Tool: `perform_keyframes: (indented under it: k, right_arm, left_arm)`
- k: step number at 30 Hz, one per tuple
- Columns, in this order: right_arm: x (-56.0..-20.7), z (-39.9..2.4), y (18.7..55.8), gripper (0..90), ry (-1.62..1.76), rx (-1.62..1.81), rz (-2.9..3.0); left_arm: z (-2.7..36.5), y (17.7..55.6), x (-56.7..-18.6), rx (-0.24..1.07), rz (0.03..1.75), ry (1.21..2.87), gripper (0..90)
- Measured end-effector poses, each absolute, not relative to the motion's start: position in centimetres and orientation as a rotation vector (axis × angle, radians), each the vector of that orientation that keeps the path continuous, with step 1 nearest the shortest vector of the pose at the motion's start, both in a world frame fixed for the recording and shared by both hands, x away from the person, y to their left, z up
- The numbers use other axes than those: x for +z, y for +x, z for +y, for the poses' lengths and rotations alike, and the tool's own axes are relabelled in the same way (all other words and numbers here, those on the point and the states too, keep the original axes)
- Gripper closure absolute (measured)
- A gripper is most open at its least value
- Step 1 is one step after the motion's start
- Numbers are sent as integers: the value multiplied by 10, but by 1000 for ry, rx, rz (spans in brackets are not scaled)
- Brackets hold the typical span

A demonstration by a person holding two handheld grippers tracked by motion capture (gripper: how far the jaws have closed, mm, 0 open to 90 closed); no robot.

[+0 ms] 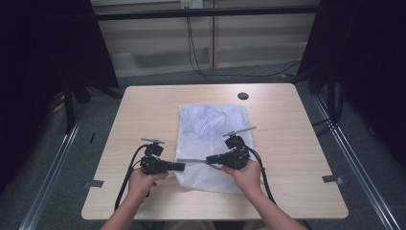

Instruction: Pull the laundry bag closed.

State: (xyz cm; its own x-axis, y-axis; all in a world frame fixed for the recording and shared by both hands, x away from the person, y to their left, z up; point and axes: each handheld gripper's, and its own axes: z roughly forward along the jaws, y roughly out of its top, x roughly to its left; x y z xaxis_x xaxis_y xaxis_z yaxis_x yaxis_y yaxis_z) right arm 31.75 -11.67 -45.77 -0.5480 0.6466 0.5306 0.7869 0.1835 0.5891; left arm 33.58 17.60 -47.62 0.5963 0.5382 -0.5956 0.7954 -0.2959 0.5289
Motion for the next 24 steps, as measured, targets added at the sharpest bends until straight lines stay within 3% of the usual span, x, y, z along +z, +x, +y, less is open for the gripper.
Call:
perform_keyframes:
  k: [24]
  right_arm:
    - [-461,-135,313,870,-1407,-1335,-2246]
  left_arm:
    - [175,335,-476,-384,1049,1993,884]
